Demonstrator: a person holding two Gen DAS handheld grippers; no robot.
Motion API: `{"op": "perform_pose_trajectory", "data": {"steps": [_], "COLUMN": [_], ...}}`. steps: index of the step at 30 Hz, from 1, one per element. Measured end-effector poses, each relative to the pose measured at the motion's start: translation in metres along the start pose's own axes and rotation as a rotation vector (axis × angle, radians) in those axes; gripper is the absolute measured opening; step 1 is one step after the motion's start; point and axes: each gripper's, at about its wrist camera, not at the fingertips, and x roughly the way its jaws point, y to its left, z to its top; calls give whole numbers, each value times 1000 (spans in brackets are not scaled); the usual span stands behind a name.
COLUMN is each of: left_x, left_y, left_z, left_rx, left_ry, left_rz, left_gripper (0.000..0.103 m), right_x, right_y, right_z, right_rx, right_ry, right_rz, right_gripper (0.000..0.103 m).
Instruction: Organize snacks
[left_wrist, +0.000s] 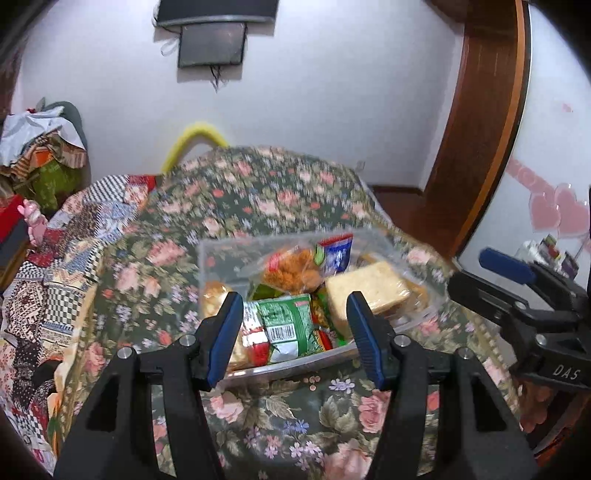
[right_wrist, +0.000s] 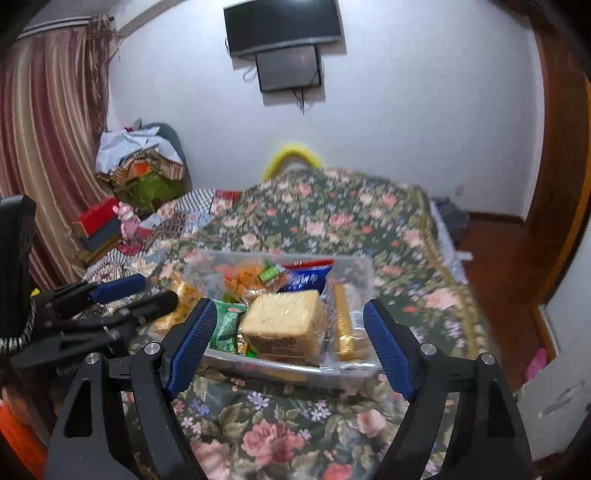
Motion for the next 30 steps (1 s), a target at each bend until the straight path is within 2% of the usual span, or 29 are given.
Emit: {"op": "perform_pose_trajectory", "data": {"steps": [4, 10, 12, 16, 18, 21, 23, 30], "left_x": [-46, -112, -129, -163, -173, -188, -194, -198], "left_y": [-1, -10, -13, -19, -22, -26, -29, -33], "left_z": [6, 12, 13, 11, 9, 5, 2, -1], "left_rx": [-28, -11, -4, 14, 19, 31, 44, 58], "left_ry": [-87, -217, -252, -327, -349, -386, -402, -413], "left_rz": [0, 31, 33, 48, 52, 52, 60, 78], "left_gripper": [58, 58, 62, 70, 77, 86, 90, 96], "right_x": [-37, -85, -94, -113, -118, -126, -129, -125], "right_y": [-1, 8, 12, 22, 25, 29, 31, 30], "right_z": [5, 12, 14, 13, 13, 11, 10, 3], "right_rx": [38, 39, 30, 2, -6, -9, -10, 2], "right_ry": [-62, -167, -188, -238, -254, -279, -300, -288], "right_rz": [7, -2, -2, -14, -14, -16, -25, -27], "right_gripper": [80, 80, 80, 87, 90, 102, 103, 103]}}
